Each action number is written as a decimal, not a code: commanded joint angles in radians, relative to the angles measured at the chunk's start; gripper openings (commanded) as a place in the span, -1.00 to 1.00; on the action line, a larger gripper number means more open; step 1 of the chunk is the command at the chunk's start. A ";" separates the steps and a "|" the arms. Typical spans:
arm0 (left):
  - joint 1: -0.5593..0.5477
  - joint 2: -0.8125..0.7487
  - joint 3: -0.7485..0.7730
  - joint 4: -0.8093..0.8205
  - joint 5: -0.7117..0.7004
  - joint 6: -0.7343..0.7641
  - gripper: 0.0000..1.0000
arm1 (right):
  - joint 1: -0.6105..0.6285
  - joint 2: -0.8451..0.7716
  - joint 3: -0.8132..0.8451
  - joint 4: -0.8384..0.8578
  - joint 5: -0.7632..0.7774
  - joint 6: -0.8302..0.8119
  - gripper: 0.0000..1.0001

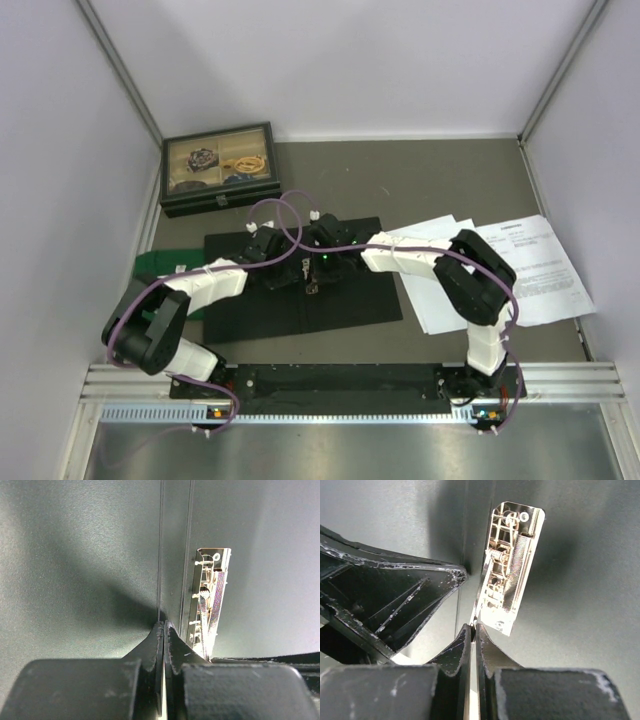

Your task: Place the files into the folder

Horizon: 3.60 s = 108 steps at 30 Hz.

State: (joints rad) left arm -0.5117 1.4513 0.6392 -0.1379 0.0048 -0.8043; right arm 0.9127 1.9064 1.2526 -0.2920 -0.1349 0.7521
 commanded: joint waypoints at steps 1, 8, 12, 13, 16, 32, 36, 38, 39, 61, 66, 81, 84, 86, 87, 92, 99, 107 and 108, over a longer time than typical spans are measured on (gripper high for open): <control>-0.002 0.050 -0.036 -0.215 -0.035 0.068 -1.00 | -0.034 -0.017 -0.034 0.034 -0.133 -0.022 -1.00; -0.004 -0.055 0.023 -0.241 0.038 0.112 -1.00 | -0.115 -0.070 -0.177 0.350 -0.351 0.056 -0.32; -0.004 -0.075 0.054 -0.269 0.035 0.120 -1.00 | -0.120 -0.073 -0.222 0.459 -0.437 0.119 -0.09; -0.002 -0.078 0.054 -0.270 0.035 0.122 -1.00 | -0.120 -0.079 -0.237 0.485 -0.449 0.136 -0.07; -0.004 -0.081 0.054 -0.278 0.027 0.122 -1.00 | -0.106 -0.090 -0.283 0.556 -0.480 0.176 0.00; -0.002 -0.232 0.145 -0.431 -0.060 0.139 -1.00 | -0.093 0.025 -0.092 0.551 -0.465 0.122 0.09; -0.002 -0.337 0.149 -0.489 -0.071 0.122 -1.00 | -0.129 0.120 0.043 0.489 -0.447 0.015 0.18; -0.001 -0.371 0.131 -0.499 -0.057 0.113 -0.96 | -0.138 0.178 0.112 0.461 -0.428 -0.026 0.33; -0.002 -0.391 0.123 -0.493 -0.045 0.100 -0.94 | -0.152 0.204 0.134 0.458 -0.428 -0.052 0.39; 0.032 0.197 0.261 -0.347 -0.146 0.108 -1.00 | -0.478 -0.386 -0.152 -0.225 0.106 -0.274 0.71; 0.053 0.238 0.368 -0.431 -0.203 0.191 -1.00 | -0.720 -0.486 -0.240 -0.323 0.166 -0.252 0.72; -0.304 0.294 0.747 -0.116 0.266 0.116 -0.17 | -1.138 -0.247 -0.064 -0.287 0.028 -0.505 0.68; -0.362 0.495 0.898 -0.046 0.307 0.111 -0.36 | -1.152 -0.183 -0.053 -0.239 -0.019 -0.569 0.62; -0.384 0.627 1.001 0.010 0.308 0.117 -0.39 | -1.167 -0.149 -0.051 -0.207 -0.031 -0.586 0.58; -0.387 0.671 1.043 0.014 0.322 0.119 -0.41 | -1.176 -0.133 -0.055 -0.194 -0.052 -0.588 0.56; -0.390 0.889 1.252 -0.041 0.313 0.131 -0.53 | -1.189 -0.066 -0.058 -0.170 -0.120 -0.593 0.49; -0.383 0.974 1.274 -0.161 0.207 0.085 -0.71 | -1.183 -0.090 -0.111 -0.188 -0.169 -0.559 0.47; -0.376 1.006 1.246 -0.183 0.213 0.063 -0.75 | -1.178 -0.233 -0.165 -0.216 -0.146 -0.516 0.46; -0.376 1.006 1.245 -0.183 0.213 0.065 -0.75 | -1.178 -0.256 -0.167 -0.219 -0.143 -0.516 0.45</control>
State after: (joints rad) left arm -0.8906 2.4145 1.8957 -0.2646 0.2562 -0.7433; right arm -0.2707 1.7512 1.0966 -0.4873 -0.2817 0.2188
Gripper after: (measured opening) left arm 0.128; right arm 0.730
